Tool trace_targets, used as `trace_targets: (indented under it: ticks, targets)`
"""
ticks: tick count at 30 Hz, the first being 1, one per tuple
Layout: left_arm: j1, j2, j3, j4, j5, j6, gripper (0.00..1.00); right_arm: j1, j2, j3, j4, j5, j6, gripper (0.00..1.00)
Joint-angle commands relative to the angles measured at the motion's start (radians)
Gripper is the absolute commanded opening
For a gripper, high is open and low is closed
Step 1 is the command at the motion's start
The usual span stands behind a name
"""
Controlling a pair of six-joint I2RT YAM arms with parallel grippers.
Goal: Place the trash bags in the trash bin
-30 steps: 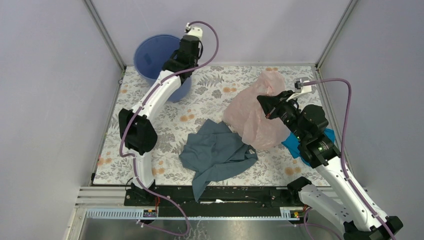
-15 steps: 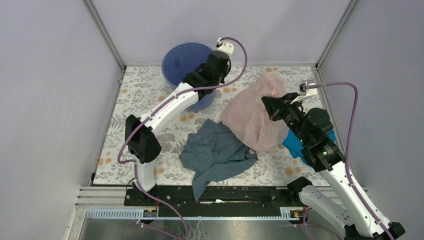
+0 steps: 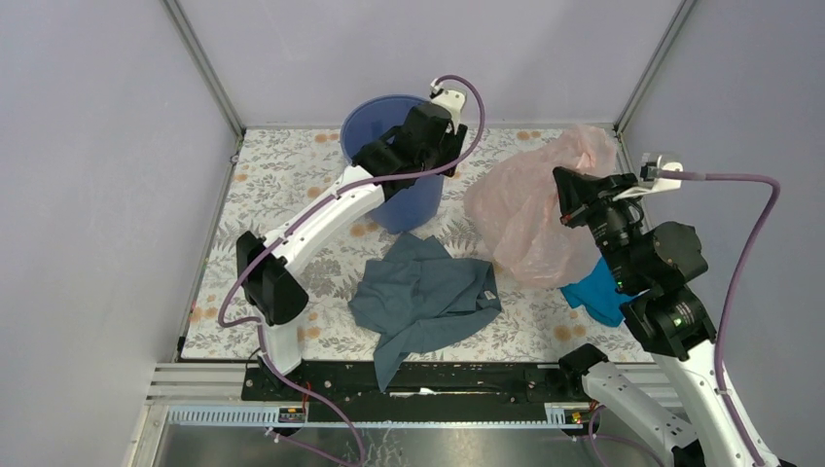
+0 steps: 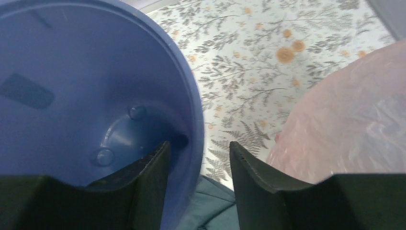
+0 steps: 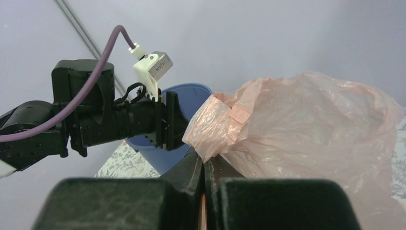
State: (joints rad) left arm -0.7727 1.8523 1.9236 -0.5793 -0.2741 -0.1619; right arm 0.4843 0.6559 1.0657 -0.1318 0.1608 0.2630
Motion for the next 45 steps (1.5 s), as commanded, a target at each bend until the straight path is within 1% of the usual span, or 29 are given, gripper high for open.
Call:
trace_targets:
  ticks: [1,3,5,7,9,10,12,13,15,16,17,18,19,21,23,25,27,29,31,34,36,38,40,41,45]
  targets:
    - [-0.001,-0.068,0.154,-0.066,0.117,-0.016,0.6,0.004,0.064,0.085,0.02,0.011,-0.054,0.0]
    - [-0.001,-0.09,0.21,-0.121,0.127,-0.003,0.7,0.004,0.131,0.154,0.021,-0.048,-0.077,0.0]
    - [-0.001,-0.151,0.209,-0.147,0.115,0.006,0.8,0.004,0.205,0.246,0.019,-0.106,-0.09,0.0]
    - [-0.001,-0.257,0.133,-0.131,0.095,0.007,0.88,0.005,0.283,0.328,0.055,-0.142,-0.09,0.0]
    - [0.0,-0.385,0.016,-0.065,0.066,0.006,0.94,0.005,0.362,0.413,0.118,-0.172,-0.063,0.0]
    - [-0.001,-0.447,-0.048,-0.032,0.056,-0.001,0.98,0.004,0.411,0.493,0.151,-0.223,-0.047,0.0]
    - [-0.001,-0.596,-0.182,0.028,0.065,-0.029,0.99,0.004,0.529,0.64,0.191,-0.381,0.032,0.0]
    - [0.0,-0.652,-0.261,0.049,0.085,-0.047,0.99,0.004,0.594,0.711,0.233,-0.507,0.099,0.0]
    - [-0.001,-0.771,-0.387,0.1,0.11,-0.08,0.99,0.006,0.706,0.797,0.419,-0.661,0.279,0.0]
    - [-0.001,-0.828,-0.444,0.128,0.109,-0.092,0.99,0.007,0.764,0.839,0.515,-0.703,0.374,0.0]
    - [-0.001,-0.882,-0.496,0.149,0.102,-0.095,0.99,0.007,0.82,0.89,0.595,-0.724,0.472,0.0]
    - [-0.001,-0.926,-0.538,0.165,0.091,-0.095,0.99,0.008,0.883,0.963,0.641,-0.729,0.554,0.0]
    - [-0.001,-0.967,-0.577,0.179,0.088,-0.087,0.99,0.008,0.944,1.044,0.667,-0.729,0.646,0.0]
    - [-0.001,-1.025,-0.628,0.184,0.092,-0.087,0.99,0.009,1.07,1.194,0.734,-0.719,0.78,0.0]
    - [-0.001,-1.07,-0.674,0.191,0.096,-0.11,0.99,0.01,1.146,1.332,0.791,-0.68,0.863,0.0]
    - [-0.002,-1.112,-0.731,0.213,0.088,-0.134,0.99,0.01,1.175,1.385,0.779,-0.618,0.88,0.0]
    - [-0.002,-1.13,-0.757,0.228,0.058,-0.145,0.99,0.01,1.143,1.34,0.759,-0.547,0.865,0.0]
    - [-0.002,-1.14,-0.767,0.245,0.009,-0.156,0.99,0.01,1.079,1.236,0.752,-0.445,0.827,0.0]
    - [-0.001,-1.146,-0.775,0.27,-0.033,-0.164,0.99,0.01,1.01,1.149,0.7,-0.342,0.749,0.0]
    - [-0.002,-1.137,-0.768,0.292,-0.094,-0.176,0.99,0.01,0.93,1.061,0.599,-0.203,0.608,0.0]
    - [-0.002,-1.103,-0.736,0.273,-0.13,-0.188,0.99,0.01,0.884,0.968,0.58,-0.144,0.517,0.0]
    - [-0.002,-1.015,-0.657,0.183,-0.156,-0.201,0.99,0.01,0.832,0.853,0.532,-0.089,0.445,0.0]
    - [0.0,-0.918,-0.566,0.069,-0.146,-0.216,0.99,0.011,0.775,0.704,0.522,-0.053,0.404,0.0]
    - [0.0,-0.89,-0.542,0.04,-0.125,-0.224,0.99,0.01,0.749,0.627,0.524,-0.039,0.388,0.0]
    - [0.001,-0.882,-0.537,0.071,-0.063,-0.24,0.99,0.009,0.662,0.433,0.458,0.019,0.354,0.0]
